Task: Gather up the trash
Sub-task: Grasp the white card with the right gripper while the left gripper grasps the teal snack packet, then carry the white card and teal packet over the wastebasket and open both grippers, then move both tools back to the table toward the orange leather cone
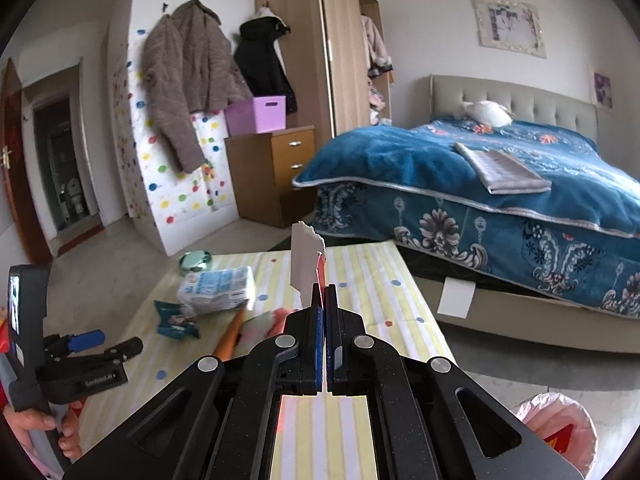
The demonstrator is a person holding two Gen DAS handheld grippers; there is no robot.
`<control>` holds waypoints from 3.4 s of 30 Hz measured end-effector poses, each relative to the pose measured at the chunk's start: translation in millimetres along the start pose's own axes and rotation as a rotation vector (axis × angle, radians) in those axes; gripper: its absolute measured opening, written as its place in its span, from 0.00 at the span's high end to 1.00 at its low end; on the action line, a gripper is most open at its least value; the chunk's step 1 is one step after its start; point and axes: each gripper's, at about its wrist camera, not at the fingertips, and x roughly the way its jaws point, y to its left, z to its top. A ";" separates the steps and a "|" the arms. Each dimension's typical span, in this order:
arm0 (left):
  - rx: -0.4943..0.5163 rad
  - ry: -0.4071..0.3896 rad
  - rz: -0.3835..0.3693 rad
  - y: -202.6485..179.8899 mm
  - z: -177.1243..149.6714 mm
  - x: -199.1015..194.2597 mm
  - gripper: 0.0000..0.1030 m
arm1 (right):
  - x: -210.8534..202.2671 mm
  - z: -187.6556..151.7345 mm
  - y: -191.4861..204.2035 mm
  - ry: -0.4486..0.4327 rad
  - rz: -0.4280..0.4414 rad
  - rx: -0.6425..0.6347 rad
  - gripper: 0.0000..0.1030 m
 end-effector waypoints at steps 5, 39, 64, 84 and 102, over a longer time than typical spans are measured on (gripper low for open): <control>-0.025 0.029 0.004 2.6 16.2 32.7 0.39 | 16.9 -3.4 -7.4 0.018 -0.025 0.001 1.00; 0.129 -0.186 -0.200 -82.1 -45.9 -103.3 0.90 | -83.7 -53.1 -60.0 0.042 -0.063 0.048 0.99; 0.588 0.018 -0.534 -386.0 -132.6 -67.3 0.90 | -165.0 -149.0 -246.1 0.161 -0.401 0.302 0.99; 0.510 0.124 -0.630 -400.8 -124.5 -35.3 0.28 | -130.6 -164.0 -287.1 0.247 -0.431 0.365 0.68; 0.304 -0.020 -0.393 -213.0 -98.7 -90.8 0.17 | -133.5 -112.6 -160.3 0.196 -0.179 0.169 0.66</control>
